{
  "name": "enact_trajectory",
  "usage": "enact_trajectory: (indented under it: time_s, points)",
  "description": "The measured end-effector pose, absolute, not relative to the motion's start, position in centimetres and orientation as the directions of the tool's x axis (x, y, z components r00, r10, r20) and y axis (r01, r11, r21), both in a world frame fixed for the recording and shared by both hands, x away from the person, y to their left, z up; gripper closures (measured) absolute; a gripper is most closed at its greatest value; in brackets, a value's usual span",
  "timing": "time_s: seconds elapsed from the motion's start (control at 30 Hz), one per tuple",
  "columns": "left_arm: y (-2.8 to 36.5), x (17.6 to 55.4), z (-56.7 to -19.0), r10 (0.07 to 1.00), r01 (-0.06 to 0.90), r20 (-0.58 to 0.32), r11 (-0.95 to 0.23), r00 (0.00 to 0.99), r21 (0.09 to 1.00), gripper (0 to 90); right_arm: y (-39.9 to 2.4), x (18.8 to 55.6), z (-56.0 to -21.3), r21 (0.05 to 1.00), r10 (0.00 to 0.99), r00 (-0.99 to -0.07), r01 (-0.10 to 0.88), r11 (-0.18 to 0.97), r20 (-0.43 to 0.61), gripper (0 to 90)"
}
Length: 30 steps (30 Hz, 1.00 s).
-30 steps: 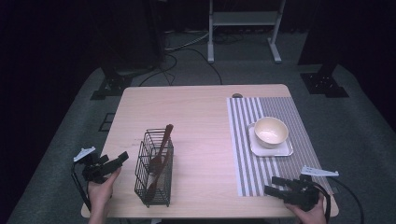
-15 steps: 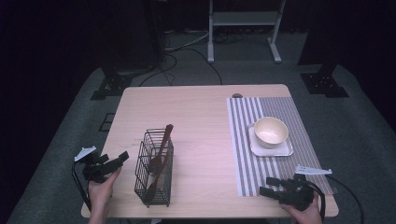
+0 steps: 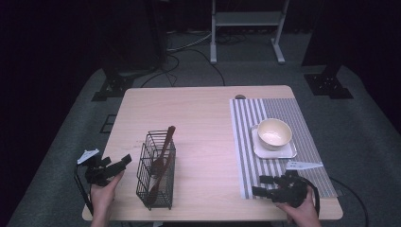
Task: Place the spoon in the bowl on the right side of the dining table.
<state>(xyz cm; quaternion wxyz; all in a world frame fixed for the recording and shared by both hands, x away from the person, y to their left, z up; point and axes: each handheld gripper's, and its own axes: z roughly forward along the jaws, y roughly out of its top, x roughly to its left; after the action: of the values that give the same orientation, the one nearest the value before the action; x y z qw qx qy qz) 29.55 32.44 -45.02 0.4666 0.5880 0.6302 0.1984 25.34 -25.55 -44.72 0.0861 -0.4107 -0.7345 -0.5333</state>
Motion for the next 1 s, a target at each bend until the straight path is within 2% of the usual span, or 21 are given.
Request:
enact_trajectory:
  time_s: [0.5, 1.0]
  points:
    - [32.9, 29.4, -45.1, 0.922, 0.546, -0.368, 0.25, 0.118, 0.799, 1.6, -20.6, 26.8, -41.6, 0.698, 0.449, -0.726, 0.665, 0.267, 0.52, 18.0]
    - [32.6, 29.6, -45.1, 0.922, 0.551, -0.365, 0.238, 0.131, 0.8, 1.7, -16.2, 27.9, -40.0, 0.697, 0.373, -0.761, 0.642, 0.32, 0.53, 18.0]
